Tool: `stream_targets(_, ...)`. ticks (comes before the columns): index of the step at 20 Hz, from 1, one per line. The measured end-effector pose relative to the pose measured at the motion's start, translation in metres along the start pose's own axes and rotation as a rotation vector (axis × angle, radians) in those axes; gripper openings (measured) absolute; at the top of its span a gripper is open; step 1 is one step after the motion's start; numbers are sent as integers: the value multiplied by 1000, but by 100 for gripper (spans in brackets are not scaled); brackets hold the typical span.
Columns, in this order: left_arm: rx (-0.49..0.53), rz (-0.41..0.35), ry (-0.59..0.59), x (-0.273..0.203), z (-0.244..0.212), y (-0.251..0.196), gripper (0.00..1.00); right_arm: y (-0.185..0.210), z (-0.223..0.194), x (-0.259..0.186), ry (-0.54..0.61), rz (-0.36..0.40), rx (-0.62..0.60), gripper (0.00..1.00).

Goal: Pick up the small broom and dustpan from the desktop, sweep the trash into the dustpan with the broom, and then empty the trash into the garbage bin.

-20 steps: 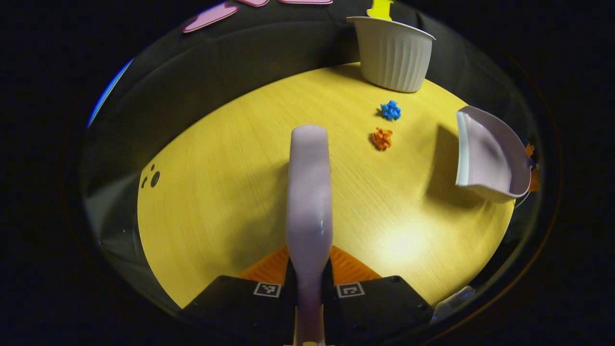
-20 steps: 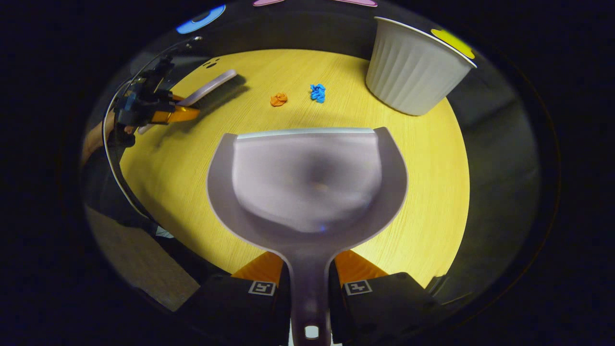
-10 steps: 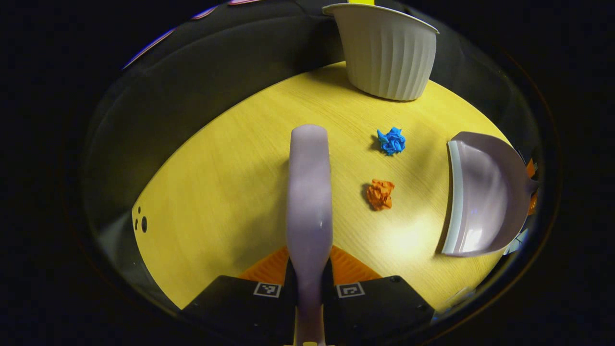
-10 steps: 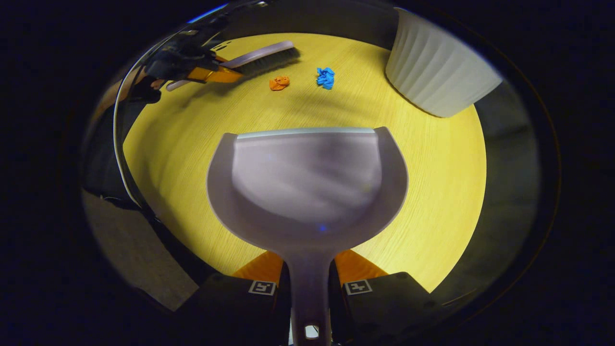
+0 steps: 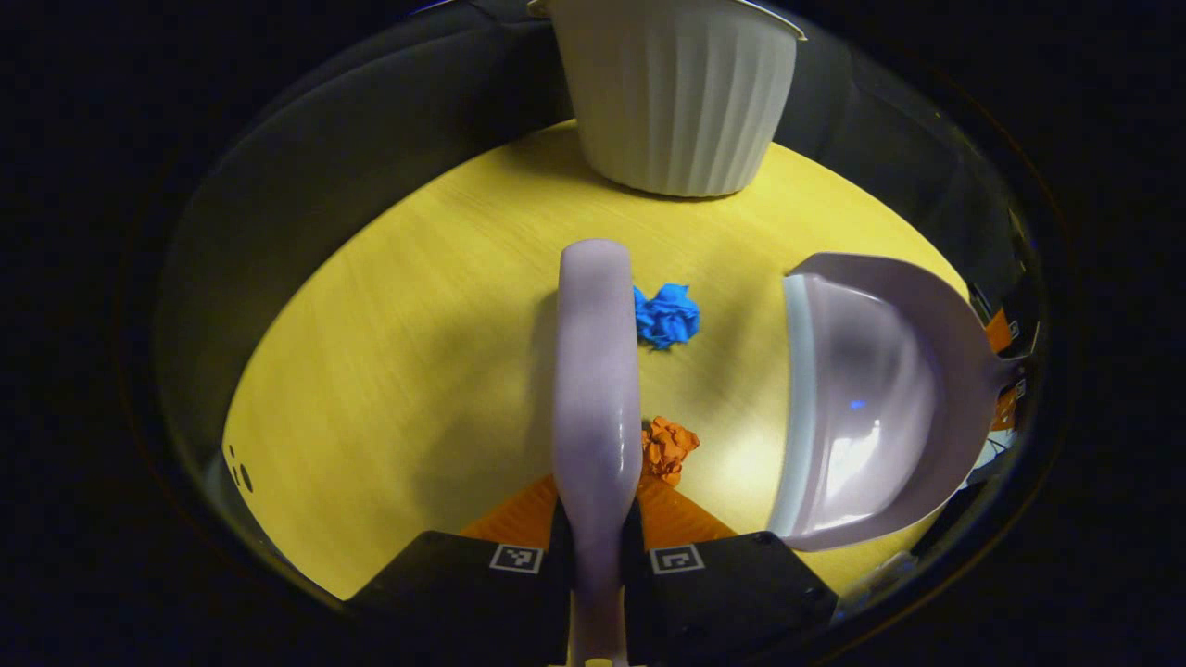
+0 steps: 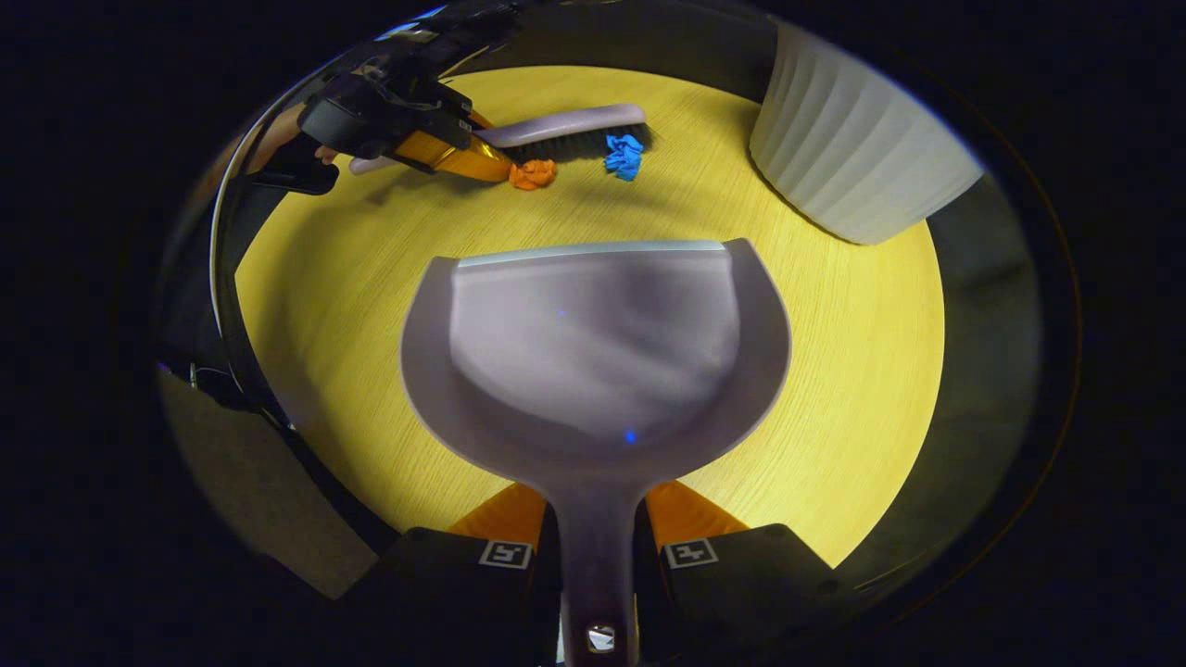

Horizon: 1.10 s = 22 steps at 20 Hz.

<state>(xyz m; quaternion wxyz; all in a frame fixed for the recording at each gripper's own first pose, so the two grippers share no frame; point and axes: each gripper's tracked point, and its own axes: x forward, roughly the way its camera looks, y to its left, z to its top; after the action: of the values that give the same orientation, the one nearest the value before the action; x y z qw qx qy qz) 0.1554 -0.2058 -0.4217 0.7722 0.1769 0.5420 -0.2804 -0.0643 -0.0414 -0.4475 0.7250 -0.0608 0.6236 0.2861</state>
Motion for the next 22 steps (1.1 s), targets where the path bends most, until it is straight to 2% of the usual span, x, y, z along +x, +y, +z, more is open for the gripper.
stream_targets(5,-38,-202,6,-24,3,-56,27,-6,-2,1,-25,6,-18,33)
stream_targets(7,-68,-286,19,-31,2,-79,28,-7,-1,2,-44,3,-22,37)
stream_targets(9,-99,-340,24,-36,-2,-96,27,-7,1,4,-65,-2,-18,37)
stream_targets(10,-112,-350,19,-36,-1,-105,26,-6,1,6,-83,-3,-10,33)
stream_targets(11,-125,-353,16,-39,1,-110,28,-5,0,9,-98,-8,4,41)
stream_targets(12,-139,-352,3,-44,4,-115,26,-5,1,10,-116,-15,19,33)
stream_targets(13,-150,-348,-15,-50,7,-117,28,-5,1,13,-139,-21,37,37)
stream_targets(15,-168,-321,-52,-57,11,-115,27,-3,2,16,-177,-36,69,33)
stream_targets(16,-172,-295,-74,-62,12,-111,28,-3,1,17,-190,-47,82,41)
stream_targets(17,-175,-266,-96,-66,13,-105,27,-2,3,15,-199,-58,99,37)
stream_targets(18,-173,-233,-116,-68,12,-100,28,0,4,14,-201,-67,118,41)
stream_targets(20,-173,-161,-146,-73,5,-85,27,2,6,10,-201,-83,169,37)
stream_targets(22,-193,-103,-163,-75,-8,-69,28,5,8,10,-202,-101,232,37)
